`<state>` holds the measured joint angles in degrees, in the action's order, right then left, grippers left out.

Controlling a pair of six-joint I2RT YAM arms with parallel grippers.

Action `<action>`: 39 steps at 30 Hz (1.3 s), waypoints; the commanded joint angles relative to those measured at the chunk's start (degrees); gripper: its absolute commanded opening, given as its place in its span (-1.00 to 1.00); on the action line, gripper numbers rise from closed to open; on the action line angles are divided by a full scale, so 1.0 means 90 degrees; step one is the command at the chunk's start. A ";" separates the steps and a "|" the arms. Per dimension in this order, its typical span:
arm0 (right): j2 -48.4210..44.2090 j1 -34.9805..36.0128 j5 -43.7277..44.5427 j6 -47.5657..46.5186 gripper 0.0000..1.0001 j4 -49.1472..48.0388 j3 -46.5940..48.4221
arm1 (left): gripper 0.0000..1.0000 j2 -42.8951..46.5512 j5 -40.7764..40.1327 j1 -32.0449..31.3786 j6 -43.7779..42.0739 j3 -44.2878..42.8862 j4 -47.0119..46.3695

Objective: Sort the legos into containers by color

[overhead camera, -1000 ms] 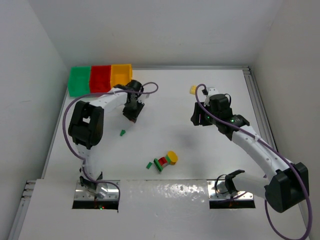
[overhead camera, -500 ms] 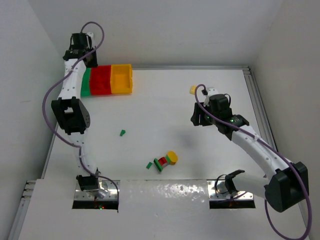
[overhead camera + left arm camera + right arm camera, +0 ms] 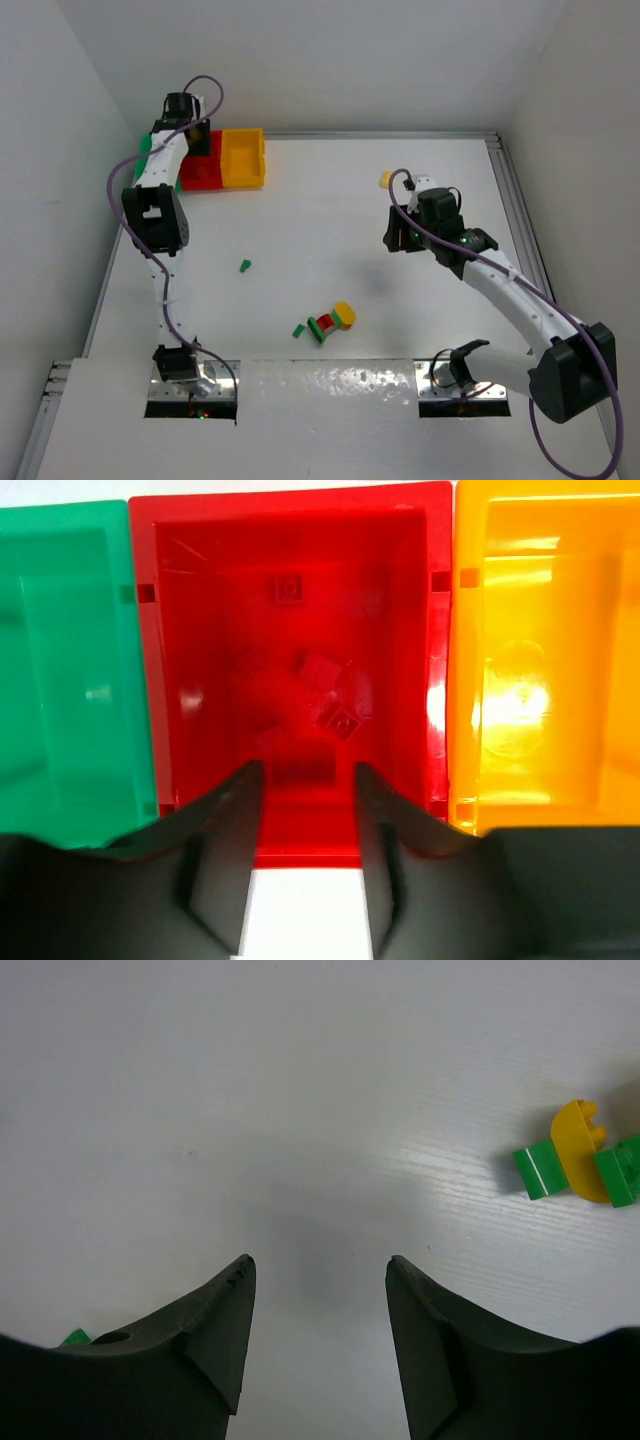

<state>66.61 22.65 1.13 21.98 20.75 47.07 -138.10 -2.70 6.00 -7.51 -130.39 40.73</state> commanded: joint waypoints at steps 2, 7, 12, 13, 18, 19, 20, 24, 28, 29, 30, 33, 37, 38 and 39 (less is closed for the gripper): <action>0.0011 0.0041 0.0051 -0.0098 0.10 0.0008 0.0288 | -0.04 0.0237 0.0075 0.0036 -0.0035 -0.0024 -0.0375; -0.0028 0.0032 0.0022 -0.0059 0.10 0.0009 0.0268 | 0.12 0.0423 -0.0022 0.0036 -0.0054 0.0015 -0.0473; -0.0077 0.0041 0.0012 -0.0059 0.10 0.0028 0.0278 | 0.04 0.0939 0.0240 0.0017 -0.0171 0.0102 -0.0269; -0.0086 0.0041 0.0021 -0.0059 0.10 0.0028 0.0268 | 0.01 0.1327 0.0435 -0.0002 -0.0259 0.0219 -0.0210; -0.0194 0.0032 0.0041 0.0019 0.10 -0.0108 0.0063 | 0.01 0.3262 0.1920 -0.0363 -0.1146 0.3487 -0.0327; -0.0204 0.0041 -0.0017 0.0058 0.10 -0.0176 0.0005 | 0.06 0.3758 0.1824 -0.0664 -0.1409 0.4303 -0.0201; -0.0194 0.0032 -0.0056 0.0058 0.10 -0.0216 -0.0005 | 0.07 0.3975 0.1707 -0.0957 -0.1837 0.4689 0.0004; -0.0106 0.0041 -0.0106 0.0019 0.10 -0.0343 -0.0015 | 0.20 0.4923 0.1190 -0.2118 -0.2330 0.6437 0.0357; 0.0021 0.0032 -0.0310 -0.0020 0.10 -0.0372 0.0063 | 0.23 0.5023 0.0994 -0.2453 -0.1941 0.6899 0.0523; 0.0031 0.0041 -0.0311 -0.0020 0.10 -0.0411 0.0053 | 0.23 0.4945 0.0897 -0.2570 -0.1920 0.6987 0.0533; 0.0031 0.0032 -0.0330 -0.0001 0.10 -0.0421 0.0053 | 0.29 0.4906 0.0818 -0.2639 -0.1891 0.7046 0.0523; 0.0021 0.0032 -0.0340 -0.0001 0.10 -0.0421 0.0044 | 0.29 0.4662 0.0330 -0.2863 -0.1881 0.7270 0.0368; 0.0001 0.0032 -0.0311 0.0000 0.10 -0.0343 0.0044 | 0.29 0.4417 -0.0139 -0.2883 -0.1734 0.7407 0.0104; -0.0028 0.0041 -0.0291 0.0000 0.10 -0.0333 0.0044 | 0.28 0.4349 -0.0053 -0.2883 -0.1734 0.7456 0.0074; -0.0038 0.0041 -0.0272 0.0000 0.10 -0.0324 0.0034 | 0.28 0.4310 -0.0023 -0.2883 -0.1734 0.7485 0.0016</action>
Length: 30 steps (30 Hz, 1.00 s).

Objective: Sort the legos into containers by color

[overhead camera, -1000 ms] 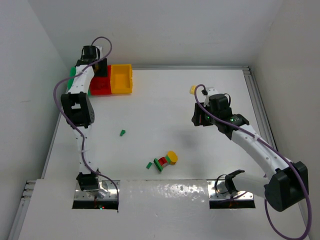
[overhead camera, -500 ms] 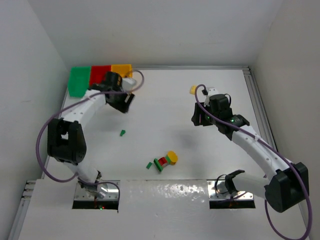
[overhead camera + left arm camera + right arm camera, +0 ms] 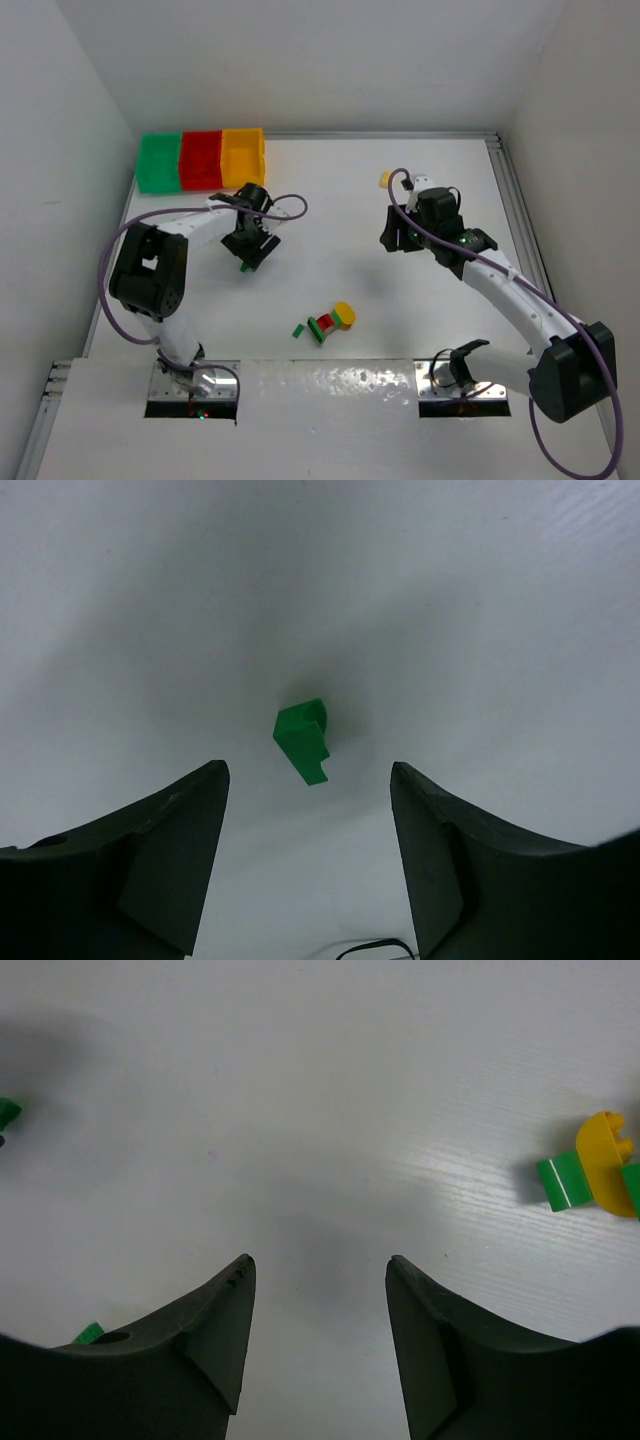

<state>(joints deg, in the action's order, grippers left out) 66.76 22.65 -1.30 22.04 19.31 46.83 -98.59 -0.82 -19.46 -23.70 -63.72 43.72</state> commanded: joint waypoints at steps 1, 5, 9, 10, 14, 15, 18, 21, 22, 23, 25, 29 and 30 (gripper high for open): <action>-0.0074 0.0032 0.0027 -0.0008 0.10 -0.0163 0.0061 | 0.26 -0.0178 -0.0231 -0.0054 0.0075 0.0117 -0.0366; -0.0084 0.0032 0.0066 -0.0008 0.10 -0.0134 0.0080 | 0.00 -0.0452 -0.0173 -0.0054 0.0153 0.0157 -0.0405; -0.0094 0.0041 0.0105 -0.0037 0.10 -0.0105 0.0119 | -0.19 -0.0501 -0.0231 -0.0054 0.0163 0.0157 -0.0425; -0.0094 0.0041 0.0105 -0.0027 0.10 -0.0105 0.0119 | -0.31 -0.0511 -0.0212 -0.0054 0.0153 0.0147 -0.0425; -0.0094 0.0041 0.0115 -0.0027 0.10 -0.0114 0.0109 | -0.75 -0.0482 -0.0153 -0.0054 0.0221 0.0088 -0.0415; -0.0094 0.0041 0.0106 -0.0018 0.10 -0.0124 0.0100 | -0.86 -0.0472 -0.0134 -0.0054 0.0251 0.0030 -0.0415; -0.0103 0.0041 0.0096 -0.0018 0.10 -0.0095 0.0099 | -1.00 -0.0472 -0.0182 -0.0035 0.0455 -0.0174 -0.0289; -0.0123 0.0041 0.0125 -0.0057 0.10 -0.0085 0.0080 | -1.00 -0.0423 -0.0522 0.0198 0.0582 -0.0729 -0.0181; -0.0123 0.0032 0.0125 -0.0076 0.10 -0.0095 0.0070 | -1.00 -0.0423 -0.0611 0.0345 0.0718 -0.0954 -0.0094; -0.0123 0.0041 0.0125 -0.0105 0.10 -0.0124 0.0070 | -1.00 -0.0481 -0.0660 0.0772 0.0797 -0.1595 -0.0015; -0.0113 0.0032 0.0125 -0.0125 0.10 -0.0153 0.0051 | -1.00 -0.0647 -0.0535 0.1368 0.1137 -0.2427 0.0325; -0.0026 0.0032 0.0008 -0.0184 0.10 -0.0290 0.0080 | -1.00 -0.1496 -0.0533 0.2784 0.1452 -0.4993 0.0689; 0.0023 0.0032 -0.0089 -0.0184 0.10 -0.0309 0.0138 | -1.00 -0.1623 -0.0679 0.2913 0.1423 -0.5328 0.0631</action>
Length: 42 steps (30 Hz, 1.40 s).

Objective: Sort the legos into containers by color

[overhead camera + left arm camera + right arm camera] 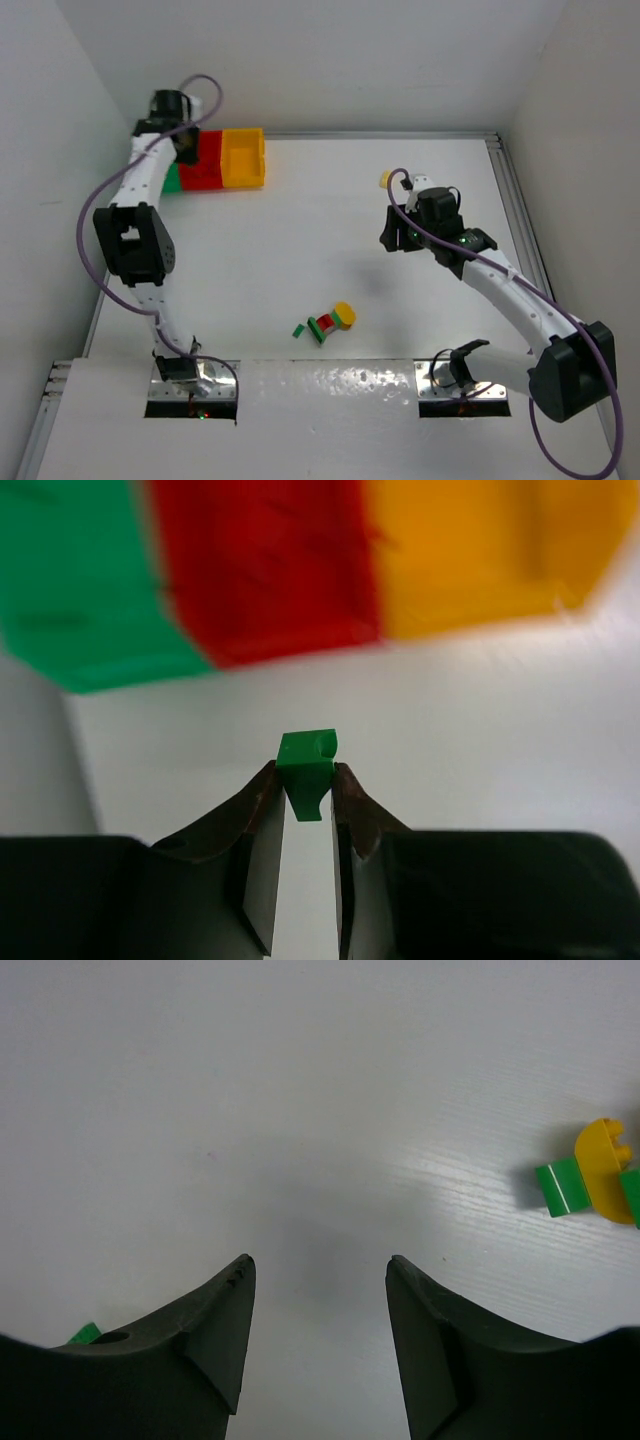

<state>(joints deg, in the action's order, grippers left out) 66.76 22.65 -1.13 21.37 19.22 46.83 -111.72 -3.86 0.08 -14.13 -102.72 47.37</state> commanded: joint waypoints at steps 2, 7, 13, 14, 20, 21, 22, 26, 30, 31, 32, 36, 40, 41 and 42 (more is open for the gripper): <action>0.0257 0.0032 -0.0197 -0.0118 0.10 -0.0271 0.0352 | -1.00 -0.0622 -0.0546 0.1064 0.0340 -0.1862 0.0186; 0.0814 0.0041 -0.0451 0.0047 0.09 -0.0114 0.0948 | -1.00 -0.1724 -0.0899 0.1465 0.0340 -0.3087 -0.0292; 0.1253 0.0041 -0.0607 0.0253 0.08 0.0080 0.1651 | -1.00 -0.2322 -0.1124 0.1661 0.0398 -0.3109 -0.1356; 0.1351 0.0032 -0.0598 0.0263 0.08 0.0120 0.1807 | -1.00 -0.2342 -0.1211 0.1661 0.0379 -0.3002 -0.1638; 0.1566 0.0032 -0.0568 0.0487 0.08 0.0345 0.2180 | -1.00 -0.2547 -0.1271 0.1652 0.0223 -0.2659 -0.2226; 0.1566 0.0032 -0.0578 0.0545 0.08 0.0325 0.2199 | -1.00 -0.2634 -0.1271 0.1661 0.0203 -0.2659 -0.2256; 0.1566 0.0041 -0.0568 0.0585 0.08 0.0325 0.2199 | -1.00 -0.2693 -0.1261 0.1661 0.0164 -0.2659 -0.2295; 0.1547 0.0032 -0.0539 0.0653 0.08 0.0403 0.2267 | -0.83 -0.2908 -0.1310 0.1661 -0.0090 -0.2659 -0.2412; 0.1430 0.0041 -0.0393 0.0566 0.08 0.0501 0.2307 | -0.13 -0.2890 -0.1222 0.1661 -0.0207 -0.2601 -0.2441; 0.1401 0.0041 -0.0383 0.0556 0.08 0.0501 0.2297 | -0.05 -0.2860 -0.1222 0.1661 -0.0188 -0.2591 -0.2471; 0.1391 0.0041 -0.0383 0.0556 0.08 0.0491 0.2287 | 0.00 -0.2841 -0.1231 0.1661 -0.0188 -0.2591 -0.2490; 0.1352 0.0051 -0.0480 0.0585 0.08 0.0501 0.2248 | 0.11 -0.2645 -0.1300 0.1661 -0.0158 -0.2639 -0.2520; 0.1283 0.0051 -0.0510 0.0585 0.08 0.0433 0.2180 | 0.11 -0.2304 -0.1252 0.1652 -0.0061 -0.2650 -0.2442; 0.1244 0.0051 -0.0500 0.0585 0.07 0.0423 0.2170 | 0.10 -0.2100 -0.1222 0.1652 -0.0022 -0.2650 -0.2432; 0.1205 0.0080 -0.0471 0.0527 0.07 0.0423 0.2160 | 0.10 -0.1973 -0.1048 0.1642 0.0065 -0.2650 -0.2355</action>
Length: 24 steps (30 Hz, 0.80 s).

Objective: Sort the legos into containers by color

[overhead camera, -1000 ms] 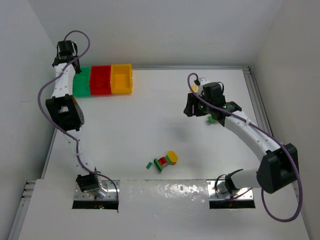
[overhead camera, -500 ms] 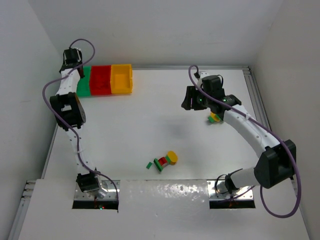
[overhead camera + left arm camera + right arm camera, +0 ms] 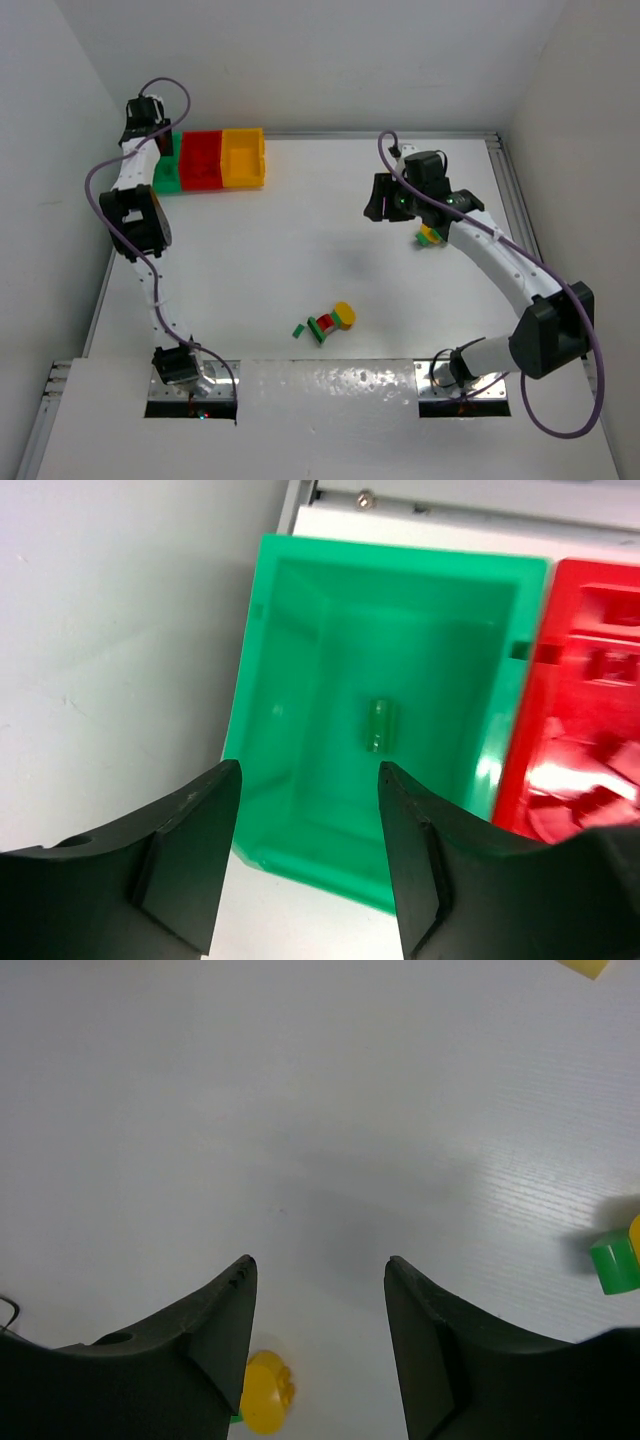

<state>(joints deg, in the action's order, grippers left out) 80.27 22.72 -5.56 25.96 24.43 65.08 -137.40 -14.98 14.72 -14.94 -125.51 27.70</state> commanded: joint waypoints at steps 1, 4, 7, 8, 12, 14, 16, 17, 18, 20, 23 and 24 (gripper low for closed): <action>-0.0296 0.0093 0.0061 -0.0022 0.07 -0.0146 0.0132 | 0.09 0.1037 0.0354 0.0005 0.0204 -0.0117 -0.0110; -0.0354 0.0209 0.0237 -0.0208 0.07 0.0020 0.0103 | 0.06 0.1701 0.1729 -0.0141 0.0147 0.0088 0.0357; -0.0452 0.0356 0.0462 -0.0344 0.05 0.0128 -0.0043 | 0.06 0.2588 0.2875 -0.0909 -0.0398 0.1089 0.1088; -0.0491 0.0443 0.0500 -0.0490 0.04 0.0167 -0.0102 | 0.06 0.2756 0.2905 -0.1126 -0.0555 0.1394 0.1256; -0.0472 0.1097 0.0560 -0.0998 0.07 0.0498 -0.0287 | 0.02 0.3371 0.3215 -0.2132 -0.0899 0.2772 0.1794; -0.0501 0.1138 0.0239 -0.1125 0.11 0.0606 -0.0433 | -0.01 0.3673 0.3509 -0.2260 -0.0705 0.3473 0.1688; -0.0754 0.1147 -0.0211 -0.1262 0.17 0.0568 -0.0872 | -0.01 0.3821 0.3686 -0.2261 -0.0401 0.3779 0.1570; -0.0861 0.1157 -0.0260 -0.1437 0.18 0.0548 -0.1212 | -0.01 0.3831 0.3686 -0.2280 -0.0343 0.3925 0.1609; -0.1085 0.1157 -0.0261 -0.1535 0.20 0.0548 -0.1370 | -0.02 0.3822 0.3667 -0.2280 -0.0294 0.3965 0.1735; -0.1242 0.1167 -0.0232 -0.1799 0.22 0.0567 -0.1702 | -0.05 0.3773 0.3657 -0.2309 -0.0303 0.4004 0.1901; -0.1321 0.1167 -0.0183 -0.1898 0.22 0.0548 -0.1782 | -0.07 0.3744 0.3569 -0.2416 -0.0361 0.4043 0.2165; -0.1302 0.1167 -0.0038 -0.1878 0.22 0.0519 -0.1762 | -0.07 0.3744 0.3511 -0.2465 -0.0400 0.4053 0.2243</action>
<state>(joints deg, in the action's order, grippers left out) 69.87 33.21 -6.24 11.81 31.18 48.56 -105.14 16.03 -6.48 -18.68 -88.38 46.52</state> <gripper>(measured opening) 0.604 0.469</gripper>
